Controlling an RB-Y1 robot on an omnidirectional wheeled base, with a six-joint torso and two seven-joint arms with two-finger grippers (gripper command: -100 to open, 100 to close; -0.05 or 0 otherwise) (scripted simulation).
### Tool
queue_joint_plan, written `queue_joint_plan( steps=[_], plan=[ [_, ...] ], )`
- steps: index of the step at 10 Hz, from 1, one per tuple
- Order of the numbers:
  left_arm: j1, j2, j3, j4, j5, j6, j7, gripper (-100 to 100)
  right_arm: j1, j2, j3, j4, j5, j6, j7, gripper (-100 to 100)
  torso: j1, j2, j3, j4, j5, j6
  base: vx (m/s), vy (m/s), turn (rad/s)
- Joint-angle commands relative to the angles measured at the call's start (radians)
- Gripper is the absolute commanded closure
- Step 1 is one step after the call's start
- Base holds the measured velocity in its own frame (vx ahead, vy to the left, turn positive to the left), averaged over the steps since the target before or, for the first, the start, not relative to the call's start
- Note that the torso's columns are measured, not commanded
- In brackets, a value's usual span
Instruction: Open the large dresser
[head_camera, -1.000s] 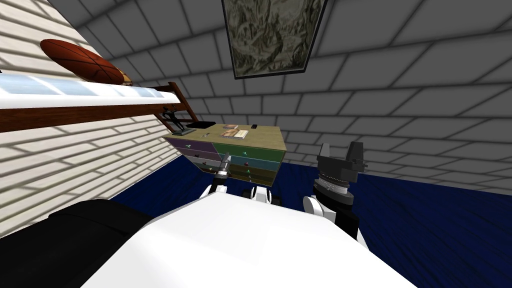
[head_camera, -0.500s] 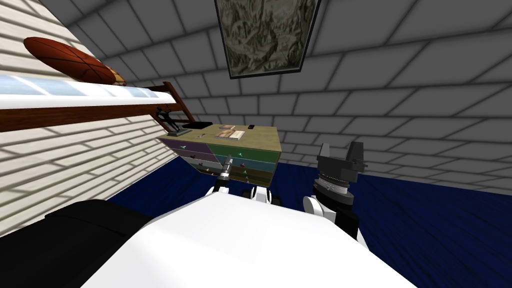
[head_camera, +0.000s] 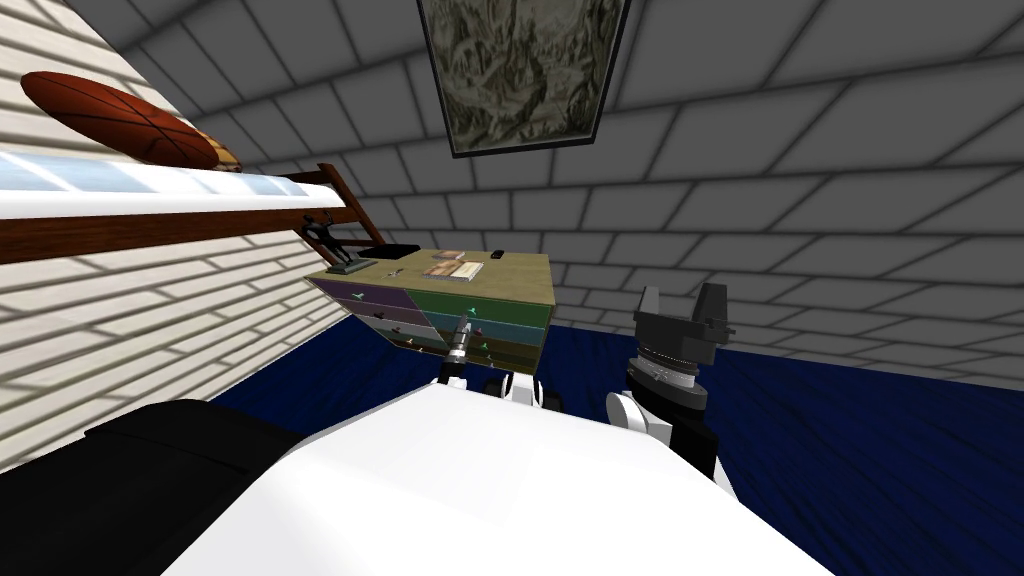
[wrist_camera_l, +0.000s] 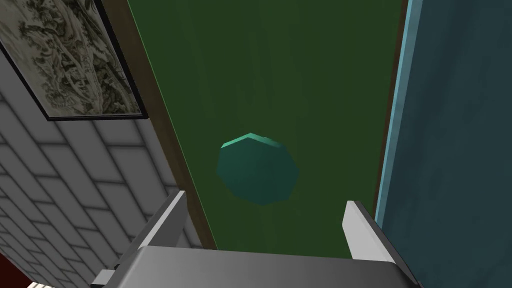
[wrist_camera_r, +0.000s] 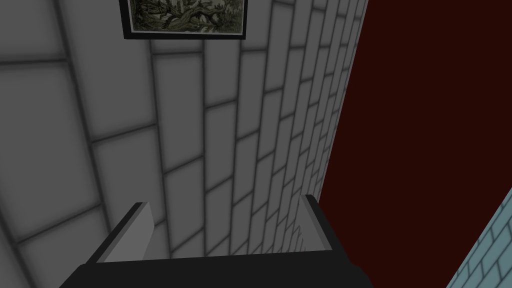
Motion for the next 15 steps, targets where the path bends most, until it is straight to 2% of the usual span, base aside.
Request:
queue_joint_plan(
  steps=[1, 2, 3, 6, 7, 8, 9, 10, 14, 15],
  plan=[
    [-0.007, -0.077, -0.001, 0.020, -0.001, 0.003, 0.000, -100, 0.000, 0.000, 0.000, 0.000, 0.000, 0.000, 0.000, 0, 0.000, 0.000, 0.000, 0.000, 0.000, 0.000, 0.018, -0.032, -0.004],
    [-0.007, -0.096, -0.001, 0.023, -0.001, 0.003, -0.001, -100, 0.000, 0.000, 0.000, 0.000, 0.000, 0.000, 0.000, 0, -0.001, 0.001, 0.000, 0.000, 0.000, 0.000, 0.010, -0.021, 0.000],
    [-0.007, -0.083, -0.001, 0.016, -0.001, 0.007, -0.001, -100, 0.000, 0.000, 0.000, 0.000, 0.000, 0.000, 0.000, 0, -0.001, 0.001, 0.001, 0.000, 0.000, 0.000, 0.003, -0.009, -0.001],
    [-0.017, -0.086, 0.002, -0.031, -0.001, 0.064, -0.005, -100, 0.000, 0.000, 0.000, 0.000, 0.000, 0.000, 0.000, 0, -0.001, -0.003, -0.002, -0.001, 0.000, 0.000, 0.052, 0.006, -0.002],
    [-0.020, -0.086, 0.003, -0.018, -0.001, 0.052, -0.004, -100, 0.000, 0.000, 0.000, 0.000, 0.000, 0.000, 0.000, 0, -0.001, -0.002, -0.001, -0.001, 0.000, 0.000, 0.025, 0.006, -0.001],
    [-0.010, -0.086, 0.000, 0.002, -0.001, 0.025, -0.003, 100, 0.000, 0.000, 0.000, 0.000, 0.000, 0.000, 0.000, 0, -0.001, 0.001, 0.001, 0.000, 0.000, 0.000, -0.033, -0.009, 0.002],
    [-0.007, -0.086, -0.001, 0.017, -0.001, 0.008, -0.001, 100, 0.000, 0.000, 0.000, 0.000, 0.000, 0.000, 0.000, 0, -0.001, 0.003, 0.003, -0.002, 0.002, 0.000, -0.060, -0.014, -0.001],
    [-0.020, -0.086, 0.000, -0.004, -0.002, 0.016, -0.004, 100, 0.000, 0.000, 0.000, 0.000, 0.000, 0.000, 0.000, 0, 0.003, -0.001, 0.001, -0.006, 0.005, 0.000, -0.036, -0.013, -0.001],
    [-0.008, -0.080, -0.007, -0.044, -0.004, 0.083, 0.001, 100, -0.001, 0.000, 0.000, 0.000, 0.000, 0.000, 0.000, 0, 0.004, 0.002, 0.002, -0.002, 0.003, -0.002, -0.182, 0.000, 0.019],
    [-0.015, -0.083, -0.009, -0.038, -0.005, 0.065, -0.001, 100, -0.001, 0.000, 0.000, 0.000, 0.000, 0.000, 0.000, 0, 0.005, -0.003, -0.001, -0.003, 0.002, -0.002, -0.079, 0.006, -0.014]
  ],
)
